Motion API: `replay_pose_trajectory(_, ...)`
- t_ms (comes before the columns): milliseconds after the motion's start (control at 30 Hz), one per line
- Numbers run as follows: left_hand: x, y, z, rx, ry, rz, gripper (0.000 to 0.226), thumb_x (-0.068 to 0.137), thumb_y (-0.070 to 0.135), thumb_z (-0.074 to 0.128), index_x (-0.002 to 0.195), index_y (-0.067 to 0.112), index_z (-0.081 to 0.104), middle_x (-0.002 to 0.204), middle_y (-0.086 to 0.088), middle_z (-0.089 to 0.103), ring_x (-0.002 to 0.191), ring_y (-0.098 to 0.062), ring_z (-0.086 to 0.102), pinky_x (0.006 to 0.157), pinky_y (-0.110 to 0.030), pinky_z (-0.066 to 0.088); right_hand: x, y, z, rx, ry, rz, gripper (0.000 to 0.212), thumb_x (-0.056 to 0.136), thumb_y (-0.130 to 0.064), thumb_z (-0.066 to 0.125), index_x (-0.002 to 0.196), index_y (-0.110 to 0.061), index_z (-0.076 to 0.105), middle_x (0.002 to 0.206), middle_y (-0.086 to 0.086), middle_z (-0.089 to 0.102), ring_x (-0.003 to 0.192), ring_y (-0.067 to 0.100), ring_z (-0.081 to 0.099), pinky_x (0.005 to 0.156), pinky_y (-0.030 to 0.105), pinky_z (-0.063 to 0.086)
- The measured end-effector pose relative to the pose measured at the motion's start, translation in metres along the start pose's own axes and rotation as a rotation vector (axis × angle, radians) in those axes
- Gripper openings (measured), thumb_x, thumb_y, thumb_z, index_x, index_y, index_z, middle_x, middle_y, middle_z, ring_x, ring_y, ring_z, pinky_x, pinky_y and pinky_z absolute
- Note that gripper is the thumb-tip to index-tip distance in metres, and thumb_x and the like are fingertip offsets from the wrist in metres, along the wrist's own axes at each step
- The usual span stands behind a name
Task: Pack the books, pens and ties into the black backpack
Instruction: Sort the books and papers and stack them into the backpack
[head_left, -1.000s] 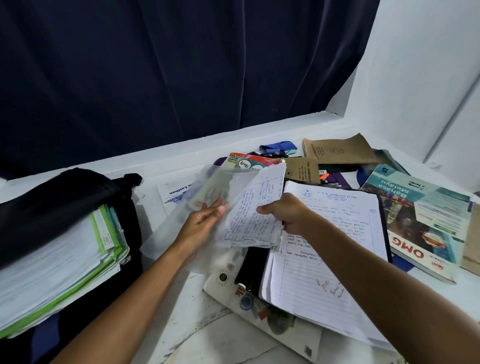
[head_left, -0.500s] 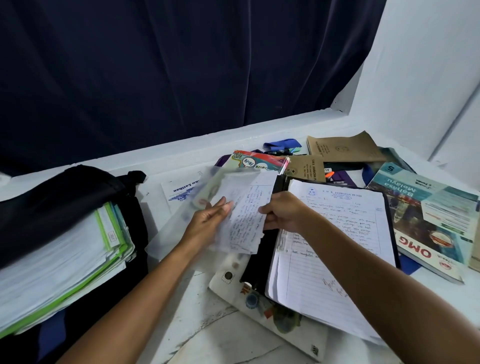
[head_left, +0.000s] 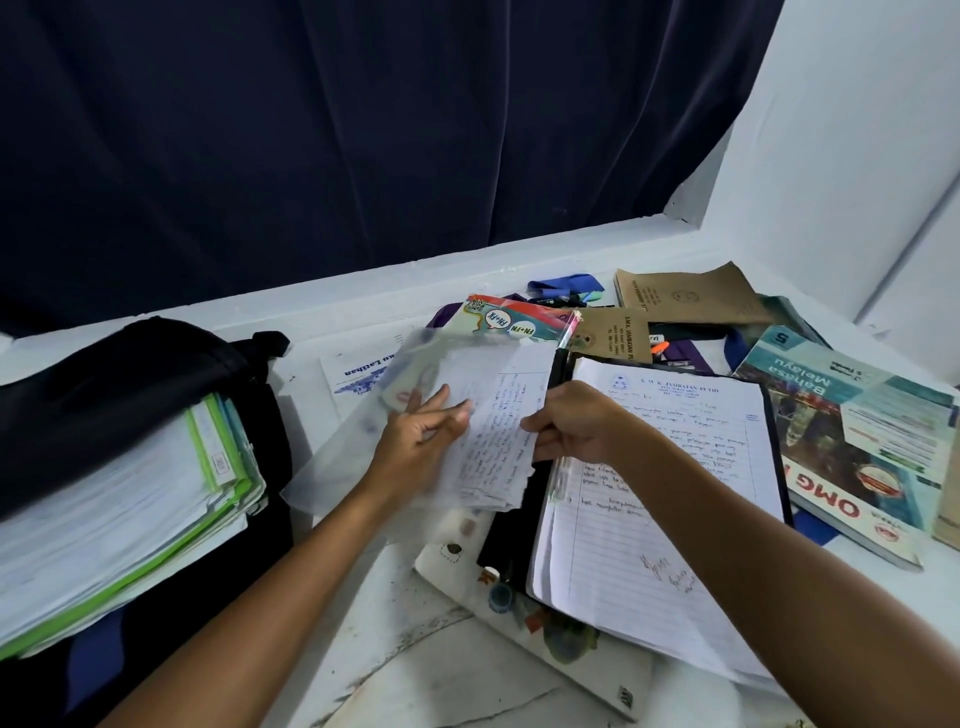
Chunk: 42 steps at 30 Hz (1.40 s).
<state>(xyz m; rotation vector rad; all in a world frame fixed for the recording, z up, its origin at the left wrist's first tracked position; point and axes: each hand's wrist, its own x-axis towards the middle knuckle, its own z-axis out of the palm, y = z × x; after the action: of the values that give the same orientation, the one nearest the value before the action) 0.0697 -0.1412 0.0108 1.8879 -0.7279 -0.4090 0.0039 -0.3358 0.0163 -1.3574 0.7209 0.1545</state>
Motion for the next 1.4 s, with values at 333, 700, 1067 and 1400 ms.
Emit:
replay_pose_trajectory(333, 0.004, -0.005, 0.005, 0.013, 0.024, -0.028, 0.028, 0.098, 0.029, 0.056, 0.124, 0.024, 0.066, 0.154, -0.004, 0.038, 0.150, -0.011, 0.010, 0.123, -0.037, 0.009, 0.010, 0.010, 0.025, 0.142, 0.003, -0.018, 0.023, 0.090, 0.013, 0.053, 0.112, 0.012, 0.058, 0.097, 0.026, 0.069, 0.067, 0.030, 0.070, 0.053, 0.037, 0.060)
replay_pose_trajectory(700, 0.002, -0.013, 0.004, -0.073, 0.006, -0.048, 0.028, 0.098, 0.028, 0.055, 0.123, 0.027, 0.065, 0.154, -0.001, 0.037, 0.149, -0.010, 0.012, 0.114, -0.023, 0.016, 0.006, 0.009, 0.032, 0.088, -0.123, 0.001, 0.030, 0.090, 0.014, 0.051, 0.119, 0.008, 0.059, 0.098, 0.022, 0.069, 0.074, 0.030, 0.070, 0.062, 0.039, 0.061)
replay_pose_trajectory(1067, 0.001, -0.013, 0.002, -0.082, -0.002, -0.025, 0.024, 0.098, 0.026, 0.054, 0.120, 0.033, 0.063, 0.154, -0.005, 0.037, 0.149, -0.010, 0.012, 0.114, -0.021, 0.015, 0.006, 0.004, 0.040, 0.223, -0.198, 0.024, 0.022, 0.093, 0.010, 0.043, 0.105, 0.002, 0.061, 0.092, 0.021, 0.068, 0.073, 0.030, 0.071, 0.065, 0.042, 0.061)
replay_pose_trajectory(1400, 0.001, -0.025, 0.005, -0.086, -0.013, -0.059, 0.031, 0.098, 0.027, 0.055, 0.127, 0.019, 0.064, 0.154, -0.007, 0.036, 0.150, -0.012, 0.010, 0.113, -0.021, 0.015, -0.004, 0.013, 0.044, 0.731, -0.290, 0.165, 0.112, 0.084, -0.081, 0.022, 0.131, 0.018, 0.044, 0.131, 0.035, 0.052, 0.126, 0.042, 0.049, 0.104, 0.051, 0.036)
